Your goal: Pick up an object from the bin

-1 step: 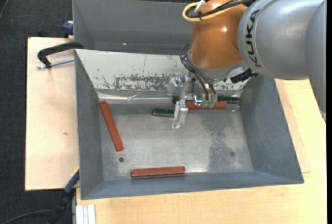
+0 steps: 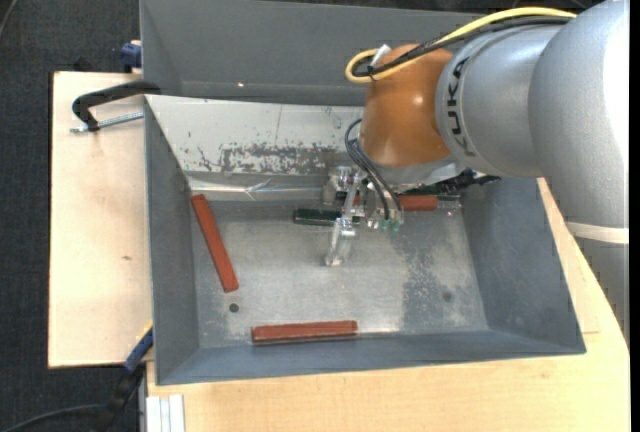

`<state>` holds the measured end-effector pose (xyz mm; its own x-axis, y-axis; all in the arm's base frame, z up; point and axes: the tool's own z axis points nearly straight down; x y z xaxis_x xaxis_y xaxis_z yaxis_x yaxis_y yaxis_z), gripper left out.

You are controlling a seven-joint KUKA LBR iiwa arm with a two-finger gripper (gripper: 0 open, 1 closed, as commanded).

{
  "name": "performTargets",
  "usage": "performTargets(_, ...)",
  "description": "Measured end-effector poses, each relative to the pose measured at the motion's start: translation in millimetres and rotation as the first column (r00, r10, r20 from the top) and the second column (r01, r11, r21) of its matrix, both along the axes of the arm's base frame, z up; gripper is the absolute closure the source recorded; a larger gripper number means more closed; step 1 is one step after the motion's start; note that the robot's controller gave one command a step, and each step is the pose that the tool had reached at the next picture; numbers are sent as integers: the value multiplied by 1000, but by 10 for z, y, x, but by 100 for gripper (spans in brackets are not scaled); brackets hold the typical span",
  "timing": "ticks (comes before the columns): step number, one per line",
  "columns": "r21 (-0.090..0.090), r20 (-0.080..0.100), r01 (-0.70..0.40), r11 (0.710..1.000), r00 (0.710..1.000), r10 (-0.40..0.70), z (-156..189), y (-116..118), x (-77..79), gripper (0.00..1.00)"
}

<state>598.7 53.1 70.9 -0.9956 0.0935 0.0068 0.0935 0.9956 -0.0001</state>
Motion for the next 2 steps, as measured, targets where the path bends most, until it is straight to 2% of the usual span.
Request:
performTargets(1,2,8,0,1000,1000,0,49,11,21,100)
performTargets(2,-4,20,-317,948,948,317,1372,-333,-63,100)
